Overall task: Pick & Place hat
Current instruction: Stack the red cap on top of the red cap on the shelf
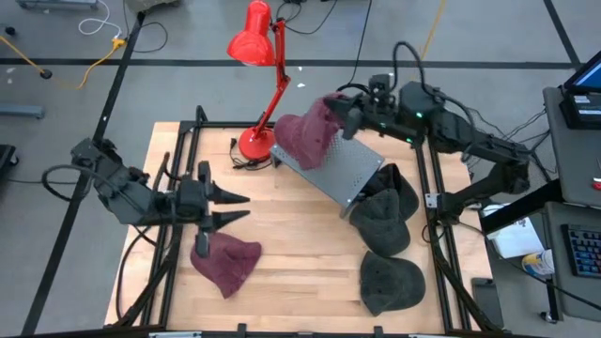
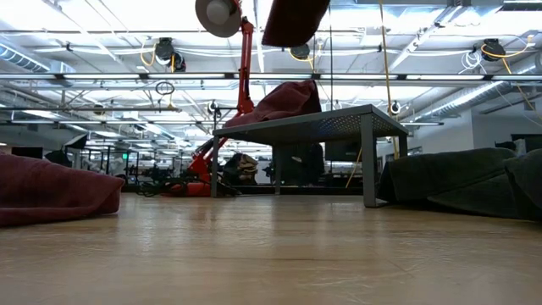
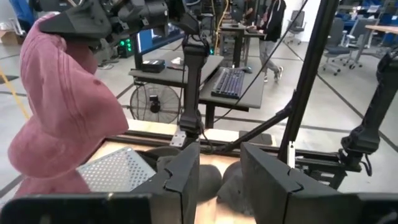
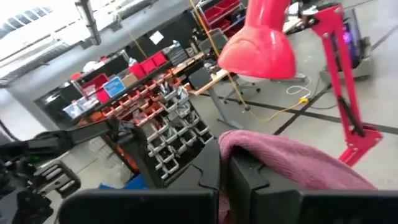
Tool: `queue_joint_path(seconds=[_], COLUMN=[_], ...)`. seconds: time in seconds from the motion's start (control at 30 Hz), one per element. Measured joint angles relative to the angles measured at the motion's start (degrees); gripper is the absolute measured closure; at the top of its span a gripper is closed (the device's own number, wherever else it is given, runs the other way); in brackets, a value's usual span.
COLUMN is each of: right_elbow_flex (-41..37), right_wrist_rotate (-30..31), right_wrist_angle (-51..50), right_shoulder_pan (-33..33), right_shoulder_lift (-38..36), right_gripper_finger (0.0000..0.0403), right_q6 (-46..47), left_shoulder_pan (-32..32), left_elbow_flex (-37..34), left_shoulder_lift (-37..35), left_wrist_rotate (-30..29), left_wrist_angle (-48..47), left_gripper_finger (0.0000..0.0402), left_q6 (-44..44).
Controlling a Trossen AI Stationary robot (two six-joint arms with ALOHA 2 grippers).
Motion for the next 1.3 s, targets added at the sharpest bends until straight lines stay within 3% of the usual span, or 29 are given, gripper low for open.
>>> queue_joint_path(seconds=[0.6,0.87,1.3], right_elbow_flex=[15.2,16.0,15.9], right_wrist_rotate=[-14.0,-19.6,-19.5], right_wrist_angle=[-2.1,-3.5,-10.0], right_shoulder_pan=[-13.5,-16.5,-17.0], right_shoulder_lift=[15.6,19.7,23.7], right_gripper_finger=[0.0403,0.0403,0.0403], right_q6=[2.3,1.9,1.4], left_shoulder_pan=[0.0,0.1,0.1], left_elbow_flex=[0.0,0.0,0.0], left_shoulder_lift=[-5.6,-5.9,-5.9], left_wrist_rotate=[0.8,0.8,0.8], left_wrist_angle=[-9.6,-11.2,-12.8], left_gripper_finger=[0.0282,0.0282,0.0282], left_q6=[-0.5,-0.5,-0.5])
